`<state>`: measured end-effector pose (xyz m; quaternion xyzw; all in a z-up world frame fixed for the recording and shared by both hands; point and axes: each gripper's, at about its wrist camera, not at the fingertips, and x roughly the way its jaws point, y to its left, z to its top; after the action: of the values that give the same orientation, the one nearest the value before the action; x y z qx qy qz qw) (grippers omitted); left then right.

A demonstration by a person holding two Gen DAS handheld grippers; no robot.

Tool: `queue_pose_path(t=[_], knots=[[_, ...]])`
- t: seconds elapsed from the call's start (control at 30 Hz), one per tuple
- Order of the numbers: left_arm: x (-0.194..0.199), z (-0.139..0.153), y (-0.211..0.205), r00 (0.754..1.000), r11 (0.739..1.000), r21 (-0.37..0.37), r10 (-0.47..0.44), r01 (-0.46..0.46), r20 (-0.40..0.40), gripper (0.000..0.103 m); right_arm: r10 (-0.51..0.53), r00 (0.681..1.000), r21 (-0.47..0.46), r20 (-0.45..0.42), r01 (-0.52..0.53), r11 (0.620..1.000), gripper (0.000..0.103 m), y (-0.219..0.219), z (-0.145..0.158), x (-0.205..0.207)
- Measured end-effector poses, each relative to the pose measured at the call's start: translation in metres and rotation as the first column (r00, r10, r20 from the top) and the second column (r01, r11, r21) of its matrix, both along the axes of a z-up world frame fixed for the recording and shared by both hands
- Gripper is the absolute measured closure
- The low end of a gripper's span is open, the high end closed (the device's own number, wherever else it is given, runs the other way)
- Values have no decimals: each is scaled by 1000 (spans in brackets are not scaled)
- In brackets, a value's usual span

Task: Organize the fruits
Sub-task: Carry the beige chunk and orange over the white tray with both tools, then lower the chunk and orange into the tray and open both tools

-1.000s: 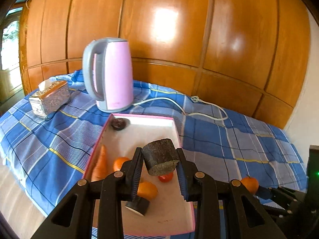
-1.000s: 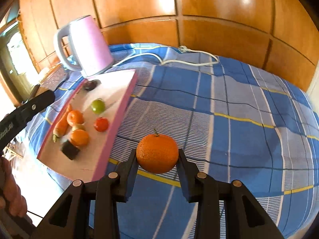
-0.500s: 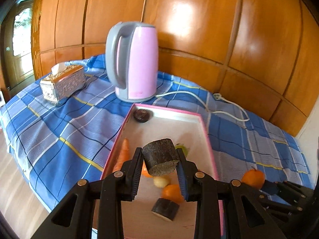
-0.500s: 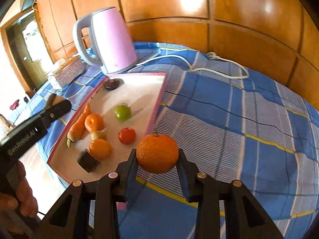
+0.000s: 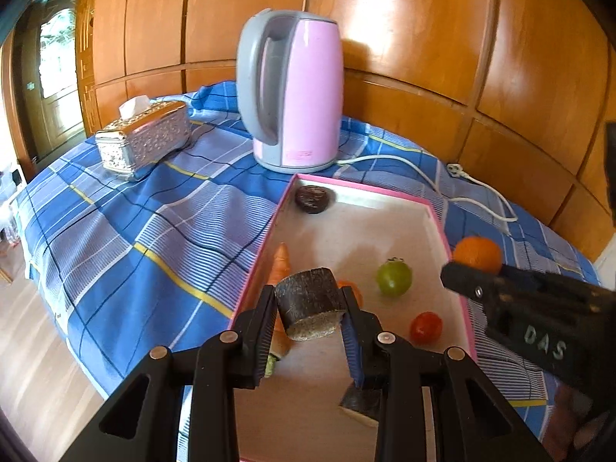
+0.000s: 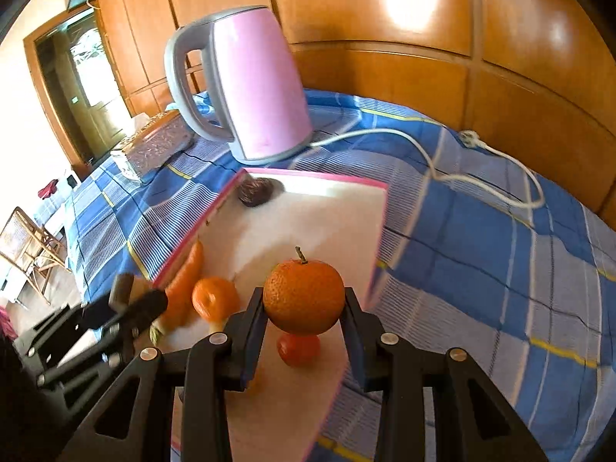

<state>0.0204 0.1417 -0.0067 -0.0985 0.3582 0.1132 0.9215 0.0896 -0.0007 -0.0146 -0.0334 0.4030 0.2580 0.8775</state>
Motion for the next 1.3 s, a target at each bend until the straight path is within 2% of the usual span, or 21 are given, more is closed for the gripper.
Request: queue_pose_path(t=[0.3, 0.6, 0.7, 0.77, 0.83, 0.93, 1.3], knots=[[0, -7, 4, 1000, 1000, -12, 7, -7, -18, 70, 27, 999, 18, -25, -27, 999, 64, 19, -2, 11], [0, -12, 8, 999, 999, -31, 22, -23, -30, 69, 11, 999, 9, -31, -11, 1000, 63, 23, -4, 12], [-1, -12, 9, 999, 999, -31, 27, -28, -29, 62, -1, 999, 18, -38, 2, 1000, 63, 19, -5, 10], [-2, -11, 9, 999, 999, -32, 32, -33, -26, 54, -11, 999, 26, -44, 12, 1000, 63, 16, -7, 8], [-4, -9, 9, 999, 999, -30, 34, -35, -20, 52, -22, 999, 29, -48, 23, 999, 63, 12, -8, 4], [-7, -7, 7, 999, 999, -16, 40, -40, -17, 45, -35, 998, 27, -46, 36, 999, 63, 8, -9, -3], [-23, 5, 1, 998, 998, 20, 60, -60, 16, 35, -110, 994, 4, 3, 110, 994, 60, -14, -10, -32]])
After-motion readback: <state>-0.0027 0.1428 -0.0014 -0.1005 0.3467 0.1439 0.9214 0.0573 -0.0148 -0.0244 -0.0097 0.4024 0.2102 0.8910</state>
